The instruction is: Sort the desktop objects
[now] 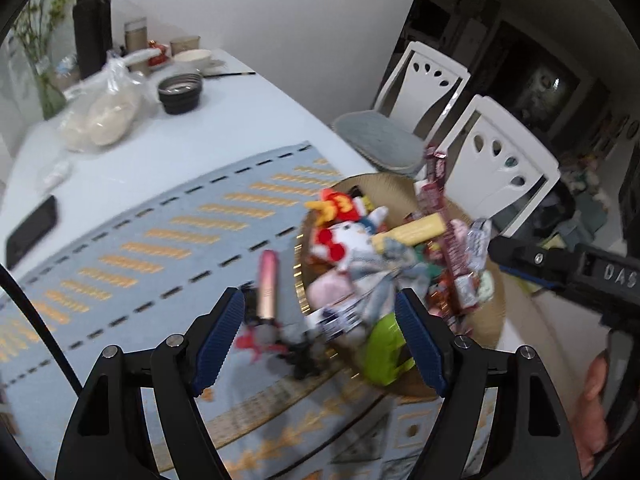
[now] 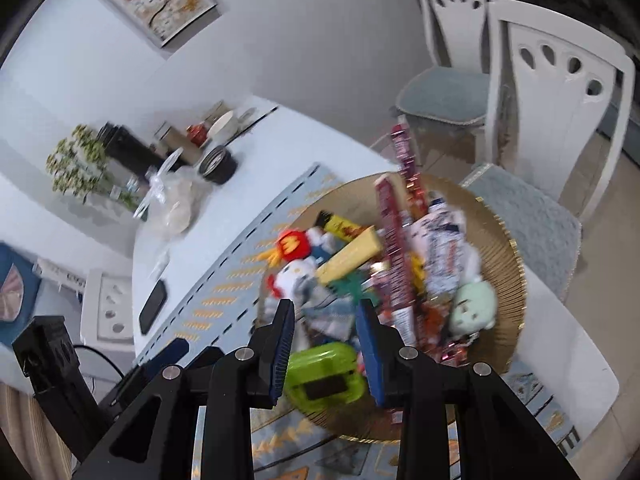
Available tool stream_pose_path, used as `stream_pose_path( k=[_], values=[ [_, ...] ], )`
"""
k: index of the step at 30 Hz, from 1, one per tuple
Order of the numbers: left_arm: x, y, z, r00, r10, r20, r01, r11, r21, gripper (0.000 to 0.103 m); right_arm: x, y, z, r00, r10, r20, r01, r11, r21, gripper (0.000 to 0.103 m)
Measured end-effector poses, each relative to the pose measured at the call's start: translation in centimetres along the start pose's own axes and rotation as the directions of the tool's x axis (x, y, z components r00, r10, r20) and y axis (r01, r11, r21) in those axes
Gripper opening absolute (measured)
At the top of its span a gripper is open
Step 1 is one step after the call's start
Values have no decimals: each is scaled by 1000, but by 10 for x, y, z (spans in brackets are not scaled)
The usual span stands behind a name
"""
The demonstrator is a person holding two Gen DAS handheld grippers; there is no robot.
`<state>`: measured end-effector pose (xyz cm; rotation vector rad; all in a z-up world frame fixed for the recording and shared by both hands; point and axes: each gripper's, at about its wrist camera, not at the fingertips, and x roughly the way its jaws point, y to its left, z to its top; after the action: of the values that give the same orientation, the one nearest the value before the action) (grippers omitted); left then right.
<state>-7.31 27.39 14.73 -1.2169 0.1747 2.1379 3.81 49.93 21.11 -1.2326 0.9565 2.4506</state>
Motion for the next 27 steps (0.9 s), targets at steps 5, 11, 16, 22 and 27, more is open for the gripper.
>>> stream_pose_path(
  k=[5,11,16,22,27],
  values=[
    [-11,35,-22,996,87,-18,-88,995,-51,77,11,35,-19,998,34,-57,-39,995,-91,31],
    [-18,101,-68,966,242,-87,-253,955,-152,77,49,95,-67,985,17,-174,-64,960,-271,31],
    [-8,158,-115,910,376,-172,-408,887,-217,77,110,134,-129,958,-28,-287,-99,902,-420,31],
    [-2,210,-163,866,440,-238,-497,812,-307,77,170,152,-171,954,-122,-275,-58,822,-566,31],
    [-11,231,-178,855,493,-160,-510,746,-429,84,198,167,-183,980,-141,-142,16,759,-651,31]
  ],
)
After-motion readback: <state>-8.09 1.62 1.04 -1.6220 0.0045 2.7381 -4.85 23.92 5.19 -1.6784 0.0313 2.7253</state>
